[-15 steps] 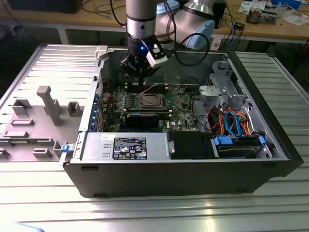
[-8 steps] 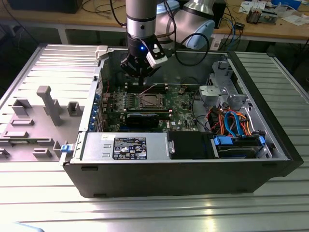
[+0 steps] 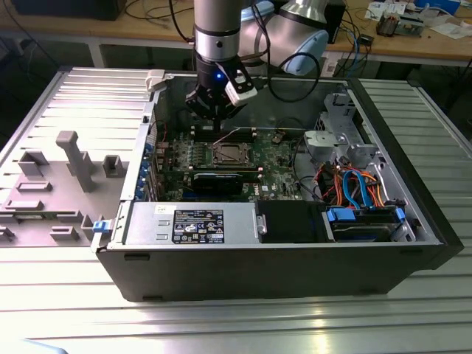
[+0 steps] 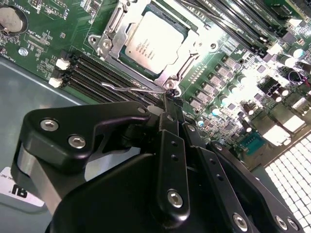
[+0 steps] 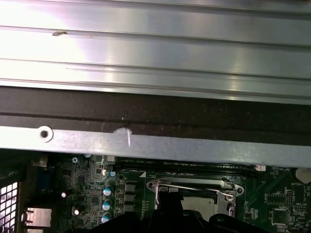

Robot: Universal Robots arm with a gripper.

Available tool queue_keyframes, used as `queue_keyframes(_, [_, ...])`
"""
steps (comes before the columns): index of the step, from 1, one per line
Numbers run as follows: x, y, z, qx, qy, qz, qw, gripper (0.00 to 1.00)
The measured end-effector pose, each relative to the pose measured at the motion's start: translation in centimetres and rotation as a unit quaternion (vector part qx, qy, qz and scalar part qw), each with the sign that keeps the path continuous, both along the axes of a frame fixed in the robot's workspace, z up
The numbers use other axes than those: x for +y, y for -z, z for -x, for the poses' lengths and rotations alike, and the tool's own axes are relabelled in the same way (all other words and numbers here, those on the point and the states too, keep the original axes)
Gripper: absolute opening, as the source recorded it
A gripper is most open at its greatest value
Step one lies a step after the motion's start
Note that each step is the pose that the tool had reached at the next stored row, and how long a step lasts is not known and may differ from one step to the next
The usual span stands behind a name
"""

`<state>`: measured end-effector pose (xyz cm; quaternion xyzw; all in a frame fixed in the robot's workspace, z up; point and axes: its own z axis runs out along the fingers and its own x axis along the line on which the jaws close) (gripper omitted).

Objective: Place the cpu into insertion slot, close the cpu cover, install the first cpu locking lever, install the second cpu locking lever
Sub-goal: 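Install the first cpu locking lever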

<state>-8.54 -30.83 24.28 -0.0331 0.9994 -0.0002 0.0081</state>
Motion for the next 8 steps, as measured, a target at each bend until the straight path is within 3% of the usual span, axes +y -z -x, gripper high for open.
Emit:
queue_keyframes(1, [-0.03,0.10,-0.33,0.0000,0.000,-0.0065,0.99998,0.11])
queue_keyframes(2, [-0.06,0.23,-0.60,0.0001,0.000,-0.0098,0.99995,0.11])
queue_keyframes(8, [-0.06,0.42,-1.11,0.0001,0.000,-0.0099,0.99995,0.11])
